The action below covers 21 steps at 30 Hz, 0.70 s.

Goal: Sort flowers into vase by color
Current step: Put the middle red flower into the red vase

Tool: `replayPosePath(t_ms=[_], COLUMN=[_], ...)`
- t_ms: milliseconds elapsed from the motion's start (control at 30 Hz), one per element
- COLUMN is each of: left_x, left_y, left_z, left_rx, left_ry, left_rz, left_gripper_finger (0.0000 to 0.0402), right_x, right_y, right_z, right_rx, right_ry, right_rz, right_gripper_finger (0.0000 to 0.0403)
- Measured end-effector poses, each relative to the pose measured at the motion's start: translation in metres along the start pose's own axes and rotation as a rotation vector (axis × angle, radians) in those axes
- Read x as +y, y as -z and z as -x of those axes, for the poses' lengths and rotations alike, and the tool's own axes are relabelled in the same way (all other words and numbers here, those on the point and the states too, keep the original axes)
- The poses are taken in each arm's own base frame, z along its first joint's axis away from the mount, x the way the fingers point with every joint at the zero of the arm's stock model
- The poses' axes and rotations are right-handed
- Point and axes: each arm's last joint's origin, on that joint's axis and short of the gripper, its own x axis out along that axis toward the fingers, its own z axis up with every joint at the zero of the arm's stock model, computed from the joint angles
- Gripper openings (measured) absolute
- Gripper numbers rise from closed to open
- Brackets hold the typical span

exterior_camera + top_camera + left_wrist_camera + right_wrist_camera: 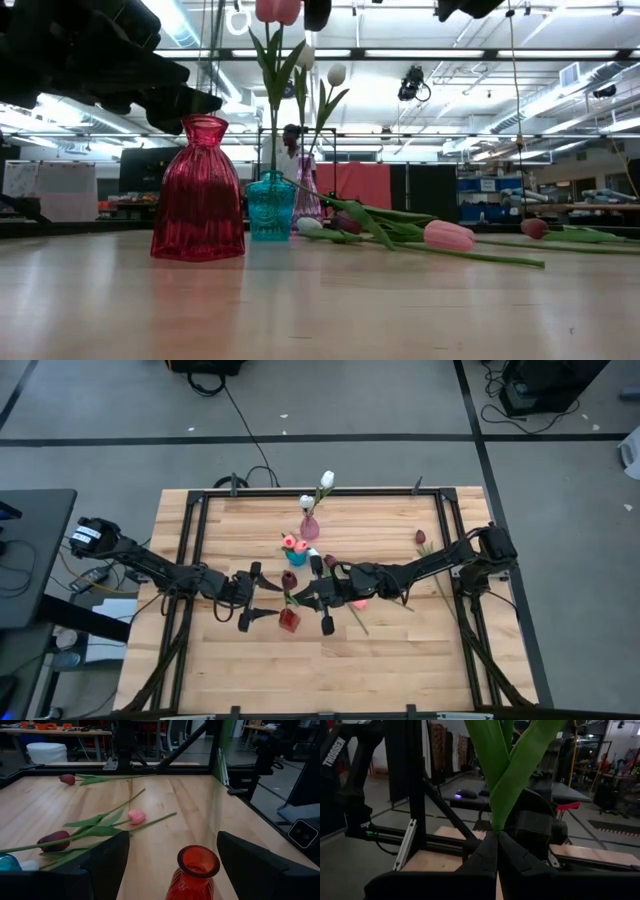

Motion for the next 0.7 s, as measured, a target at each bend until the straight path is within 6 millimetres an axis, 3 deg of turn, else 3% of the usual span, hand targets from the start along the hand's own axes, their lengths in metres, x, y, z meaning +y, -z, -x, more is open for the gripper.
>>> replayPosePath(t_ms=[467,700], left_x=[0.000,0.001], left_y=[-0.001,-0.001], left_z=[0.000,0.000], left_rx=[-0.009,-0.012], left_ry=[-0.013,-0.045], left_rz=[0.002,0.002], left_gripper_finger=[0.0307,0.0307], right_x=[-0.011,-0.020], right_y=[0.015,0.027], right_z=[0.000,0.002], right_rx=[0.122,0.241], right_ry=[0.030,-0.027], right_rz=[0.002,-0.068], right_gripper_finger=[0.0017,0.0092])
